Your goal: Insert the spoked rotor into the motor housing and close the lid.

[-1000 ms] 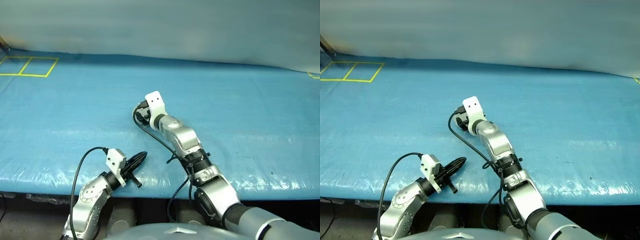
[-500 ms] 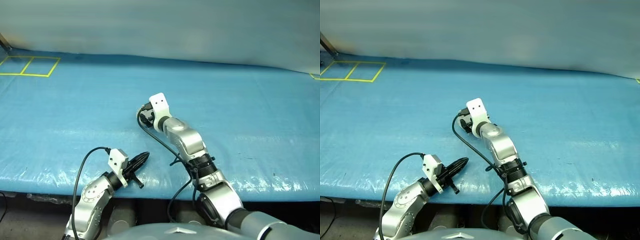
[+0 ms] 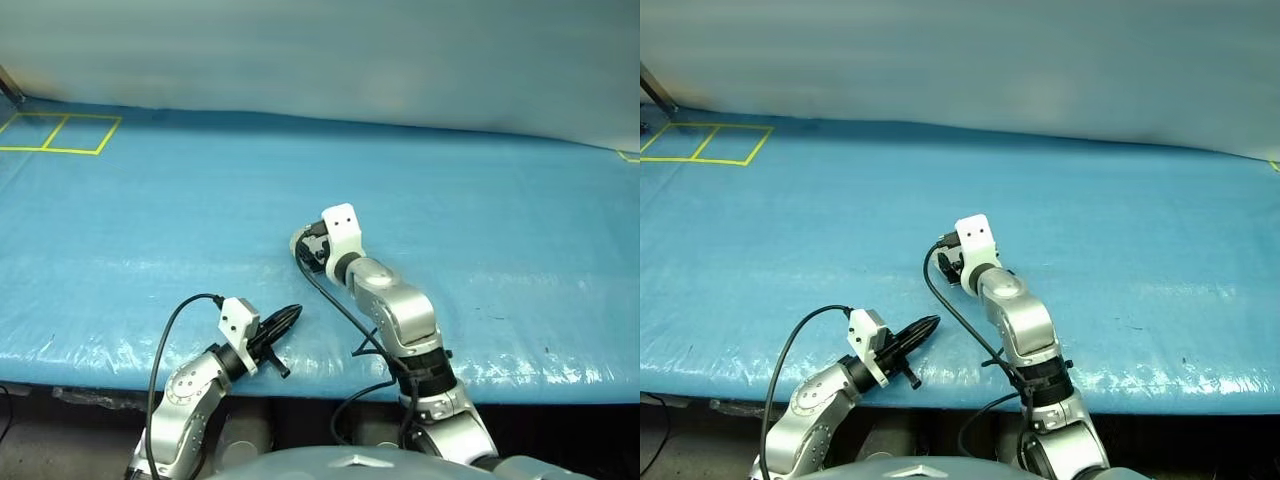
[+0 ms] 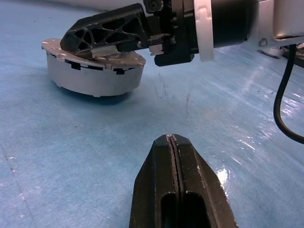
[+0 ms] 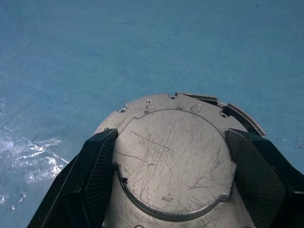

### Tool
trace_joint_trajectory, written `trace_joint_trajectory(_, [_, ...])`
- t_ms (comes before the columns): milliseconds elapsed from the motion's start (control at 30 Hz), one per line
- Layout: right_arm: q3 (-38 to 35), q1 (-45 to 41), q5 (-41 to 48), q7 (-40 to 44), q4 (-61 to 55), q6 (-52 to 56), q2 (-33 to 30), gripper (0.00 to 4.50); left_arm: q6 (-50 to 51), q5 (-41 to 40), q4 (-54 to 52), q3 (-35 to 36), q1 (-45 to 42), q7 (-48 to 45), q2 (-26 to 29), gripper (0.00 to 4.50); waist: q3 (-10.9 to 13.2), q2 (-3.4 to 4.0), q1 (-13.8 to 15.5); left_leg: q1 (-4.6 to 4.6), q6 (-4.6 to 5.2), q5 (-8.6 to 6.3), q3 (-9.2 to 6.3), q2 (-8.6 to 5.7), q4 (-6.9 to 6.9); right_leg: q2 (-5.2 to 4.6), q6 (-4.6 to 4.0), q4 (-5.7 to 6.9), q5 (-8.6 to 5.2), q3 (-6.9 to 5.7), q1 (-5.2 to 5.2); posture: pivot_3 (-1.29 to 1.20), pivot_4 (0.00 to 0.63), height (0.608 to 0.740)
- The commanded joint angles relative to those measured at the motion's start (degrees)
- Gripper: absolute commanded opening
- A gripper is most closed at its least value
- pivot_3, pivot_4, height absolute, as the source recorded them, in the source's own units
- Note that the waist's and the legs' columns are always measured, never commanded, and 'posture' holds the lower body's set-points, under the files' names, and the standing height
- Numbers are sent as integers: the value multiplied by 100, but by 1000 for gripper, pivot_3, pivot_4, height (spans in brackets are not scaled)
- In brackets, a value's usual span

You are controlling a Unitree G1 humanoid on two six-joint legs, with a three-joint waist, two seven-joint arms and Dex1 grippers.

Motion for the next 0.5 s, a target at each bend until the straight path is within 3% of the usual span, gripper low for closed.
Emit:
trace_joint_trajectory(33, [-112,601,-31,-164,93,825,-127,3265,-30,-27,-79,-6,-29,-60,-19,0,-13,-2,0,0,0,0,-1,0,0,-1,-1,-1,-1,-1,0,0,150,740])
trace_joint_trajectory(500, [-206,1330,56,-331,-1113,1432,-179,3265,38,-35,-50,-16,-90,-140,12,0,-41,-18,5,-3,-2,-2,-15,-3,-1,-7,0,-17,-3,-14,9,0,150,740])
